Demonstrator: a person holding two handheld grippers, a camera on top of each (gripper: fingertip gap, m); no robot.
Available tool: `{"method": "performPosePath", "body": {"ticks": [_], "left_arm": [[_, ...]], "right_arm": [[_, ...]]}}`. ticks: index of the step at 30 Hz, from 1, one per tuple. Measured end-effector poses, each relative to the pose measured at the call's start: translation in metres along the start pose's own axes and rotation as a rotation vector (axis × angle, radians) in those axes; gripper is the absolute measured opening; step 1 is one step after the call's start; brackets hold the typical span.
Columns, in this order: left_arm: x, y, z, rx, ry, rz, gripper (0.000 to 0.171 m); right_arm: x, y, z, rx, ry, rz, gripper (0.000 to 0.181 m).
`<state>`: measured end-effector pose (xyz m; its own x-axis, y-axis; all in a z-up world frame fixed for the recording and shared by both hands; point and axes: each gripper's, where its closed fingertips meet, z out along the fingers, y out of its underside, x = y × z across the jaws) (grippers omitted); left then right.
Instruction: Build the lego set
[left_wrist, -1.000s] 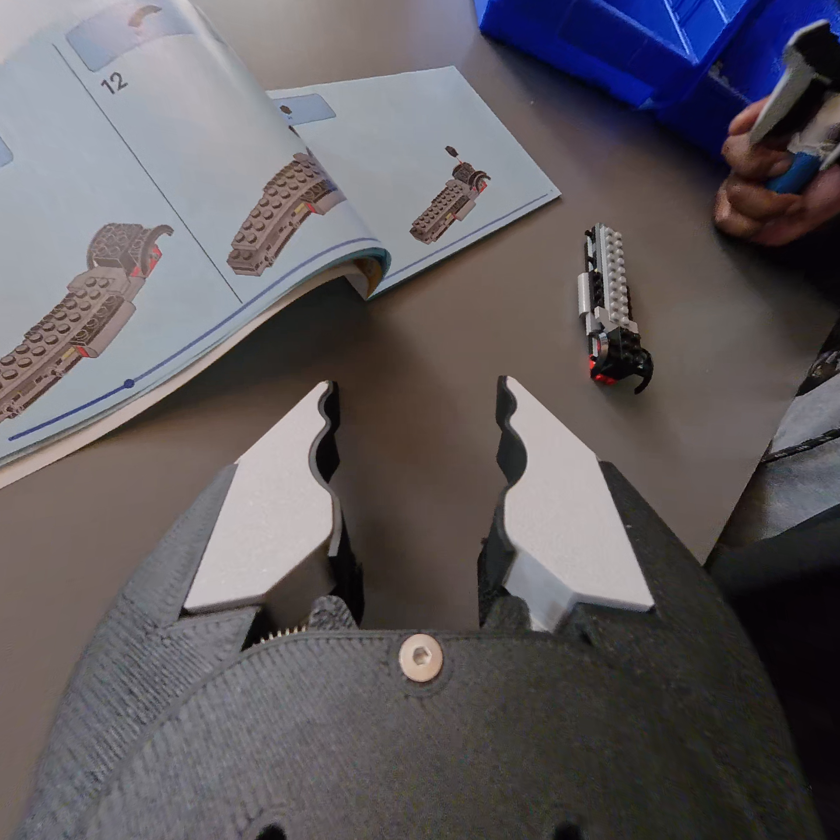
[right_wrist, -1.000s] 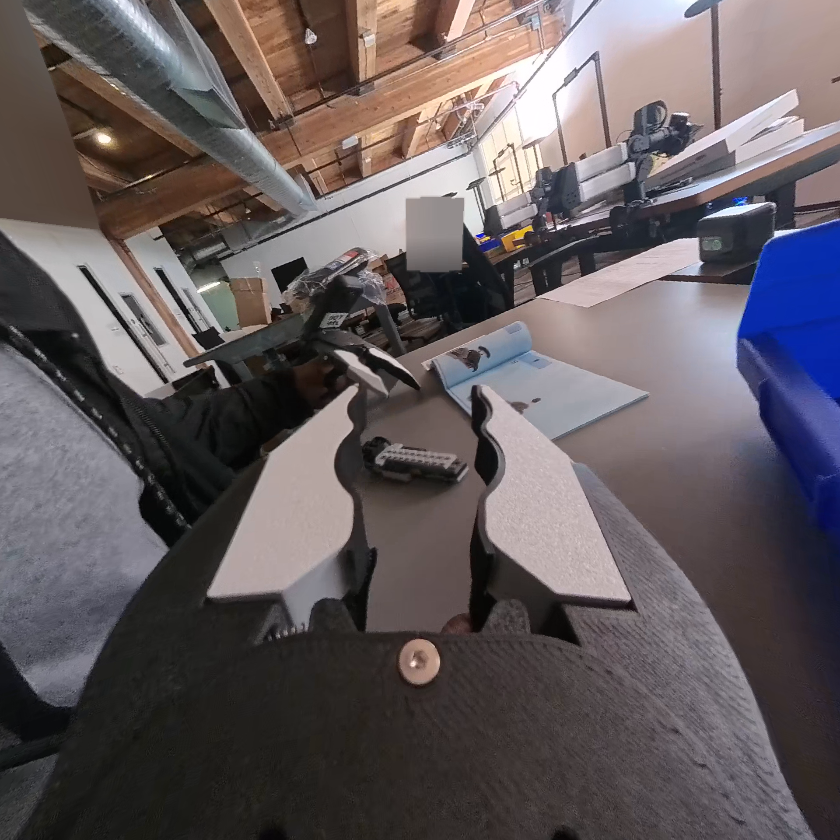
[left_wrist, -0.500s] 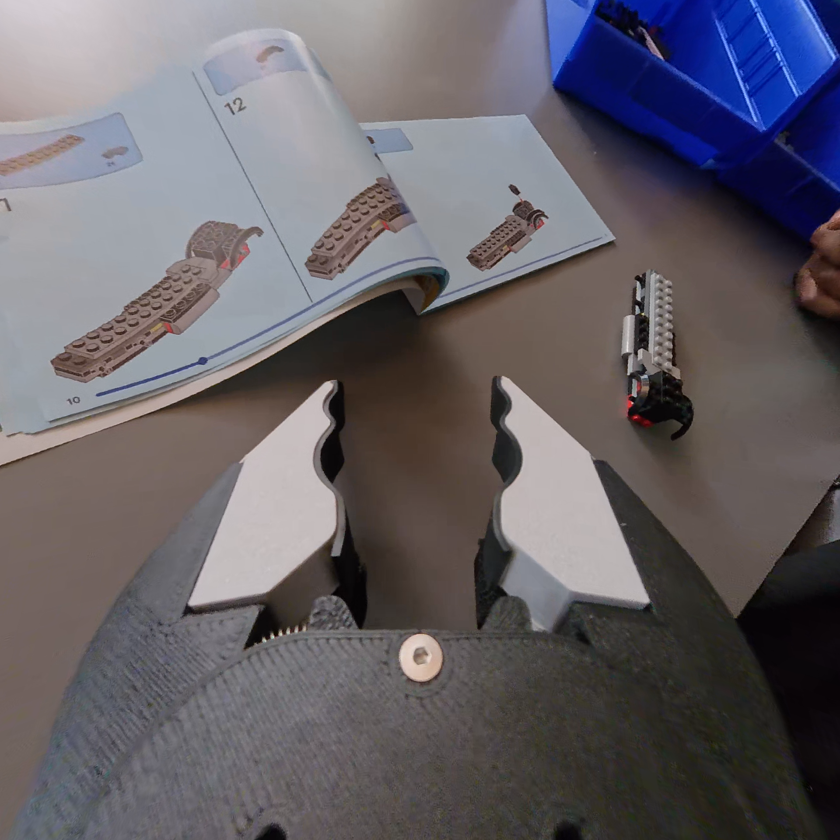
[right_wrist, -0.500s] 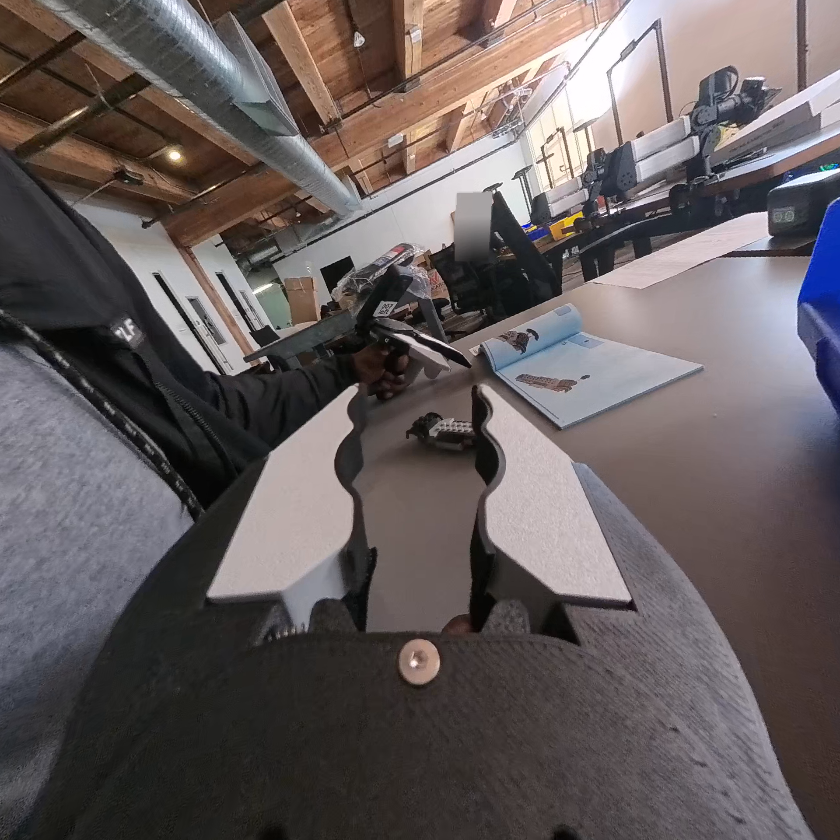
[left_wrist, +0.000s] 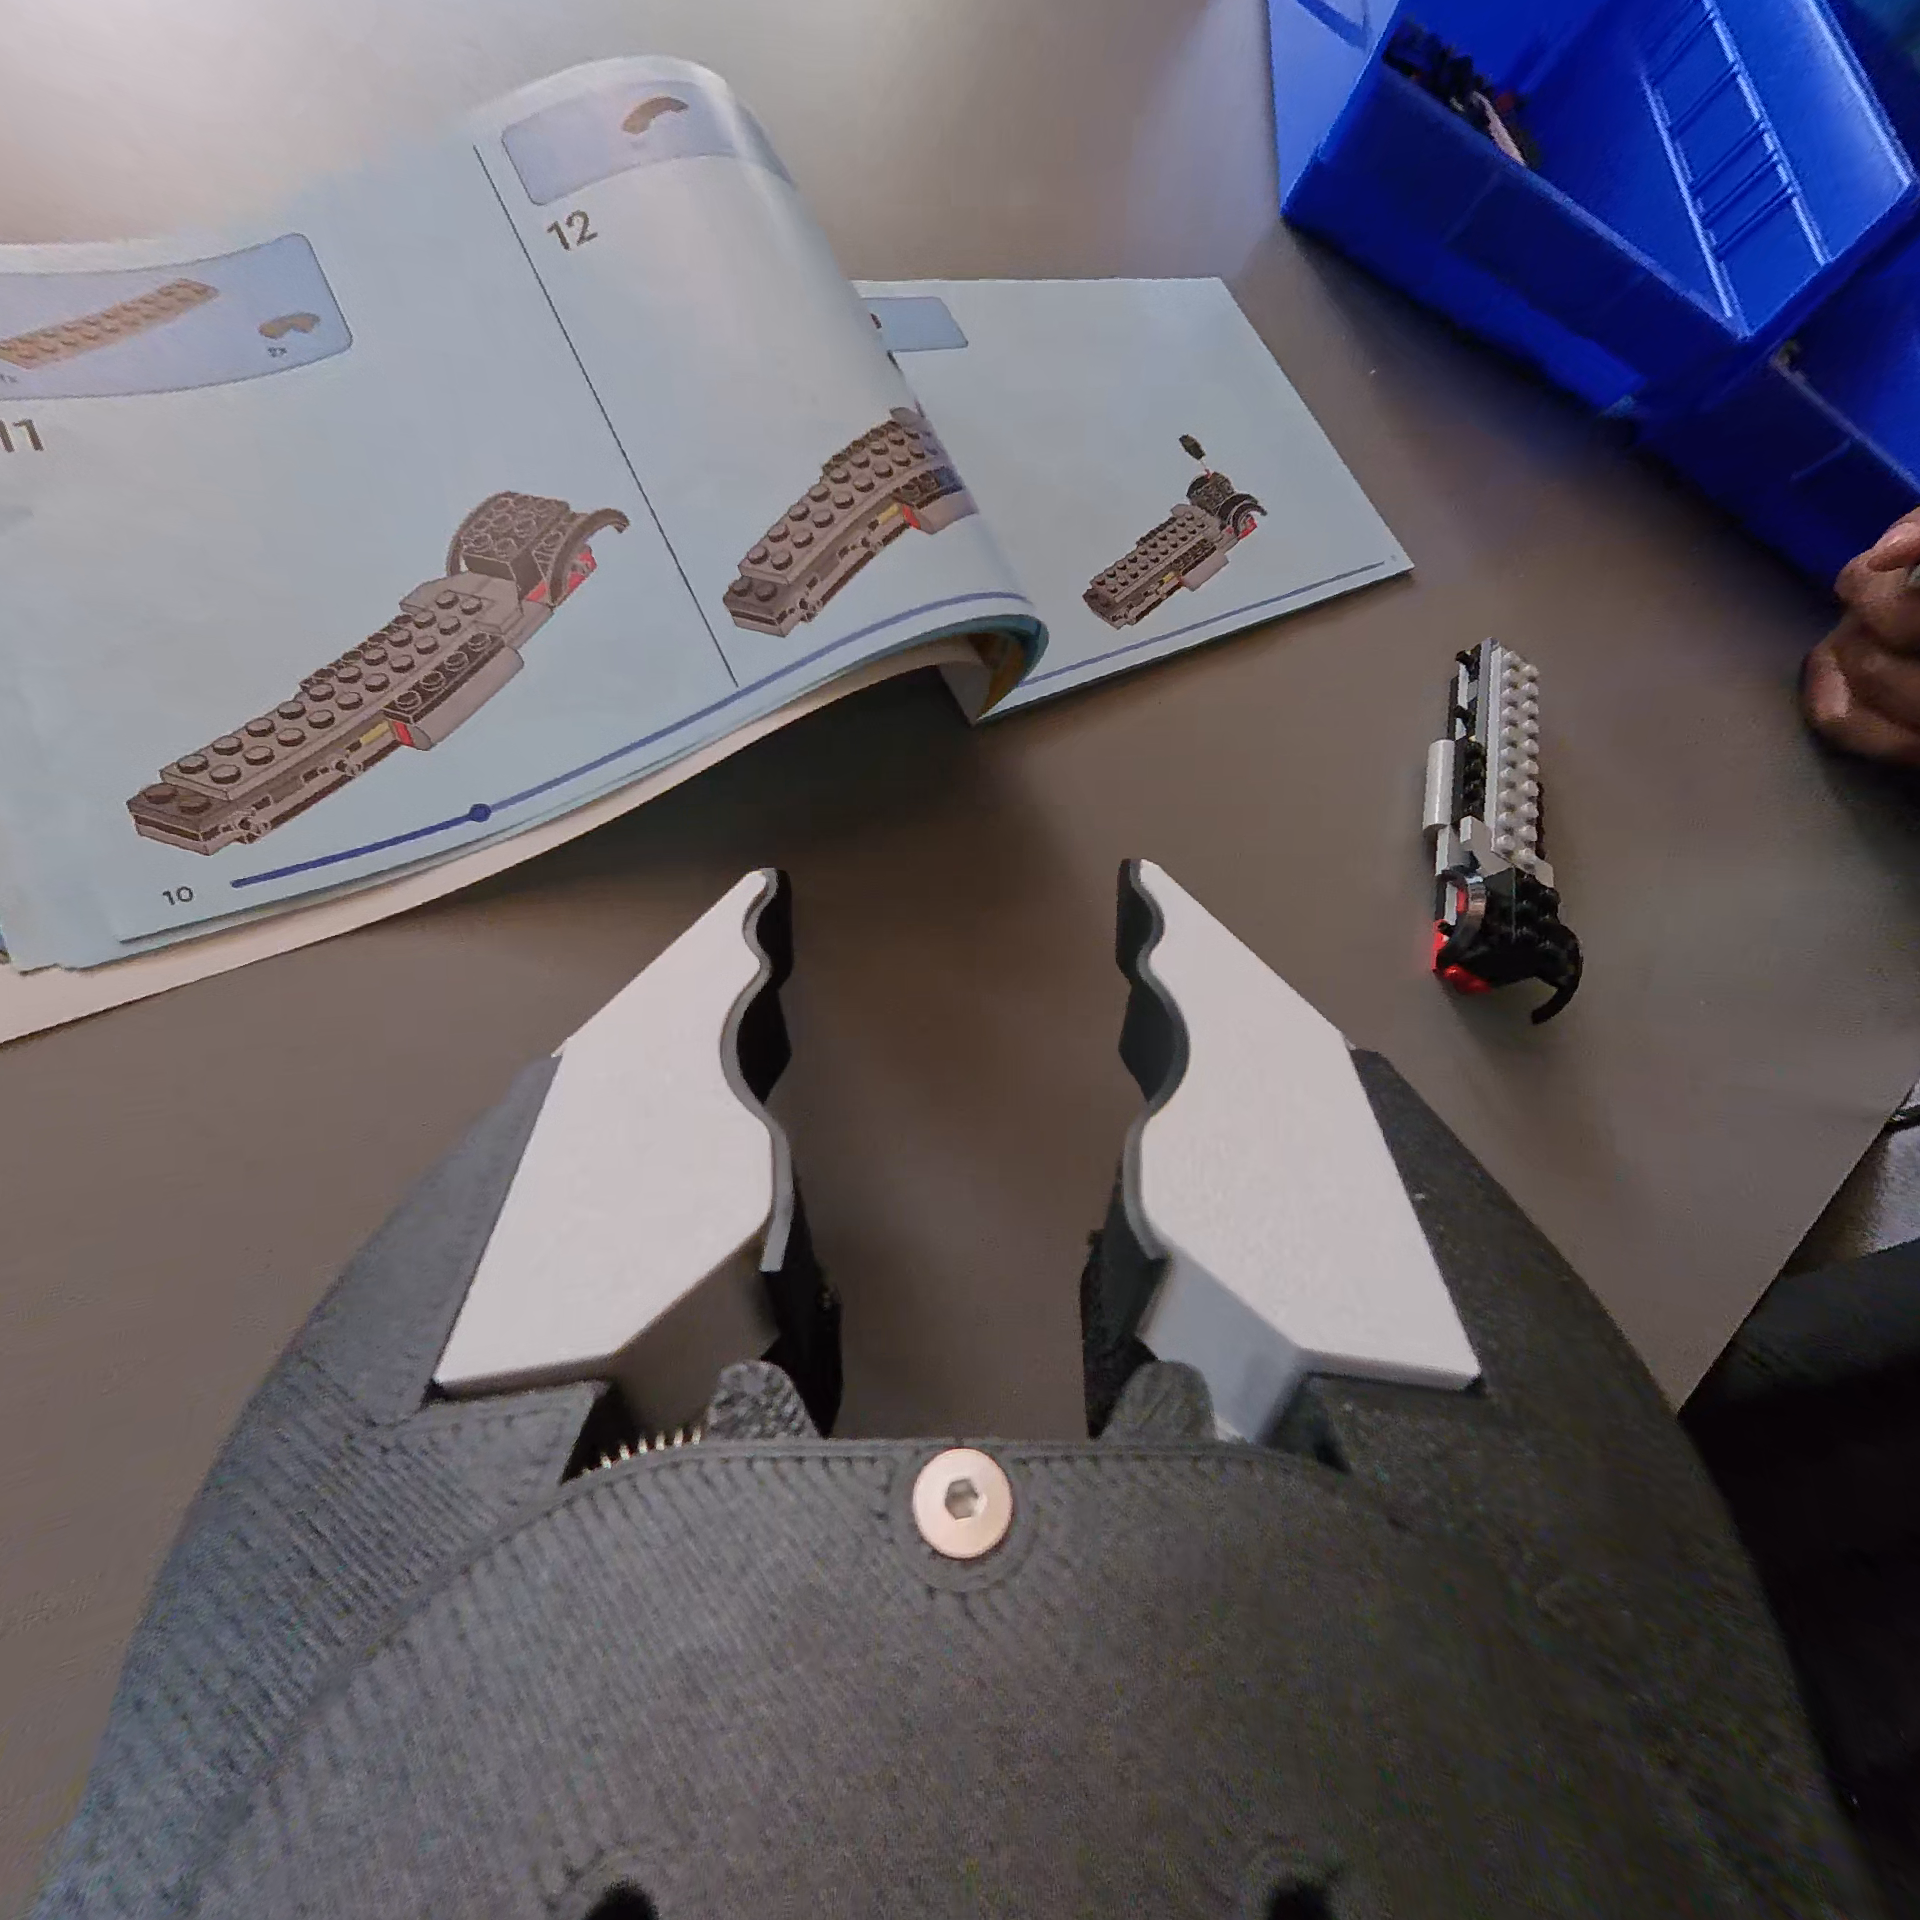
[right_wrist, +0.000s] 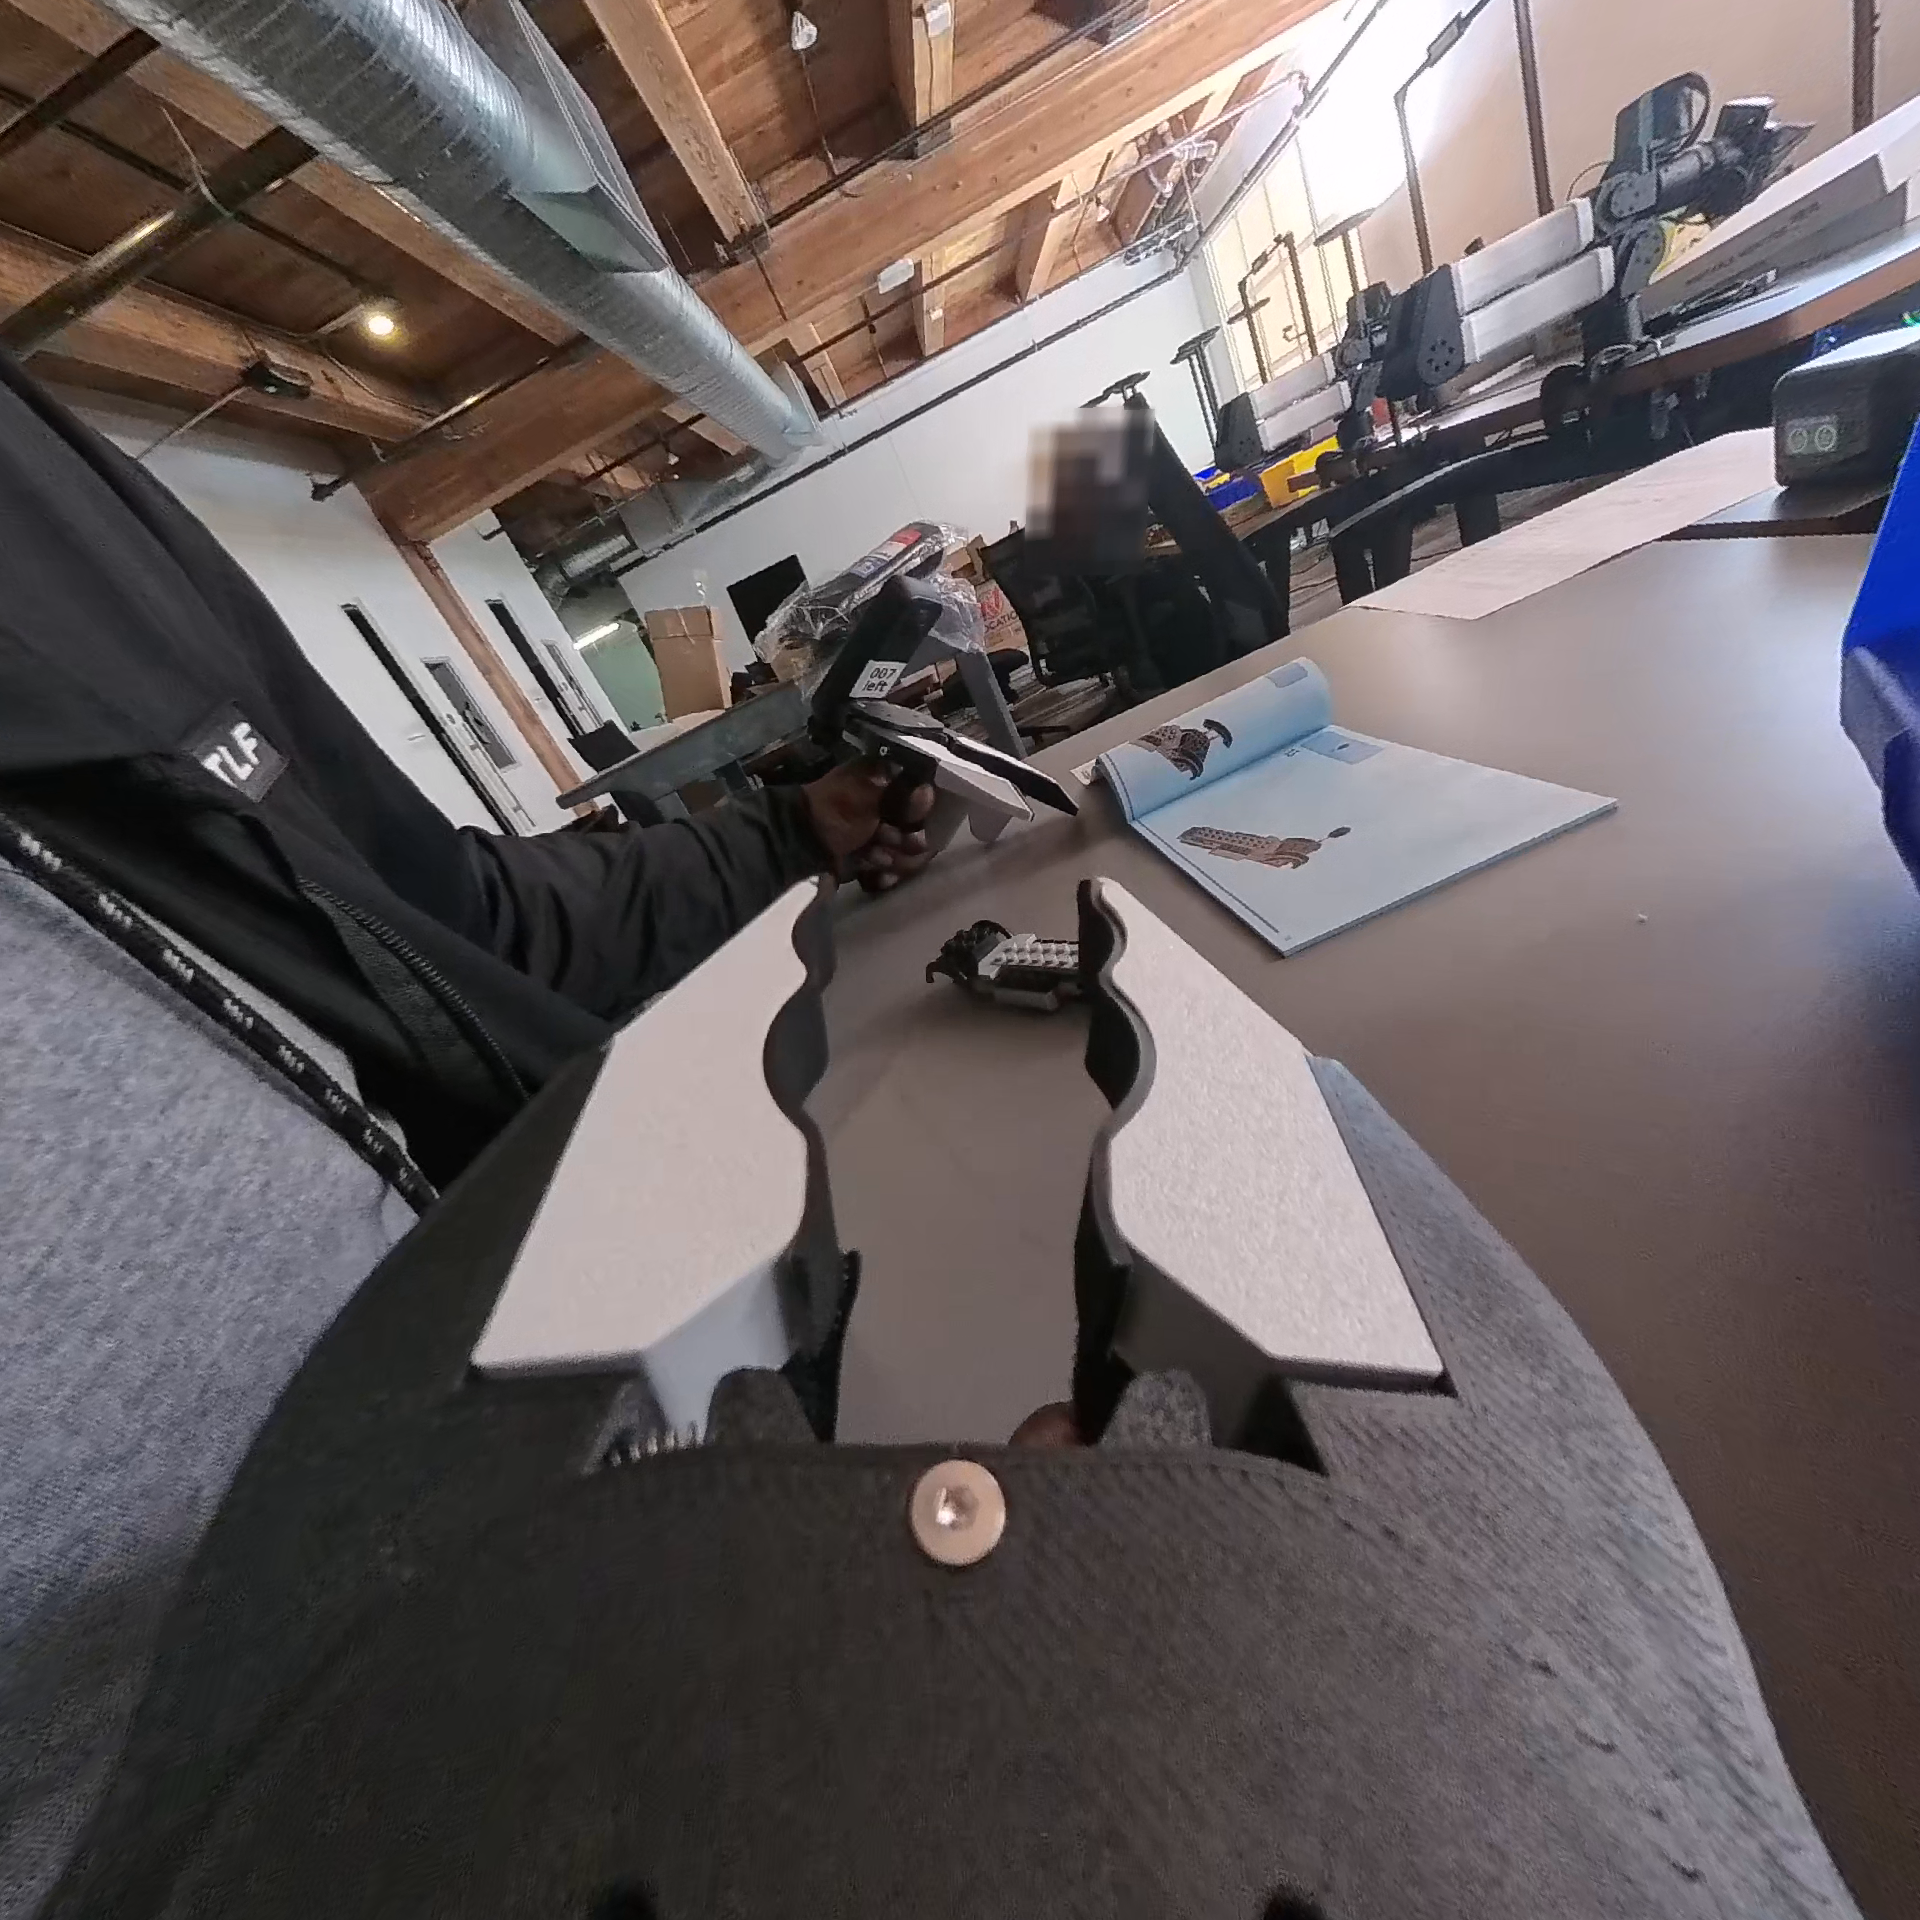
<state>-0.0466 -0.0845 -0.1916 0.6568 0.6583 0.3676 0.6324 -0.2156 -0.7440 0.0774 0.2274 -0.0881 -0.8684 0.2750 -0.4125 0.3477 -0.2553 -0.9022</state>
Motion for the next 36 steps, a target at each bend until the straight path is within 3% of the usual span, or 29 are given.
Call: {"method": "performPosePath", "body": {"ticks": [18, 24, 27, 30, 33, 36], "left_arm": [[0.012, -0.007, 0.004, 0.044, 0.015, 0.016, 0.063], [0.024, -0.003, 0.017, -0.014, 0.000, 0.102, 0.064], [0.023, -0.011, 0.009, 0.055, 0.022, 0.066, 0.064], [0.025, -0.014, 0.006, 0.081, 0.044, 0.060, 0.063], [0.028, -0.010, 0.009, 0.050, 0.074, 0.059, 0.064], [0.029, -0.008, 0.011, 0.028, 0.108, 0.054, 0.064]], "right_arm": [[0.000, 0.003, 0.004, -0.025, 0.005, -0.005, 0.050], [-0.008, -0.006, -0.010, -0.052, 0.023, -0.013, 0.053], [-0.045, -0.040, -0.053, -0.011, -0.052, 0.061, 0.052], [-0.075, -0.082, -0.134, 0.035, -0.003, 0.075, 0.050], [-0.064, -0.119, -0.235, -0.049, 0.319, -0.109, 0.043], [-0.023, -0.113, -0.331, -0.395, 0.597, -0.350, 0.031]]}}
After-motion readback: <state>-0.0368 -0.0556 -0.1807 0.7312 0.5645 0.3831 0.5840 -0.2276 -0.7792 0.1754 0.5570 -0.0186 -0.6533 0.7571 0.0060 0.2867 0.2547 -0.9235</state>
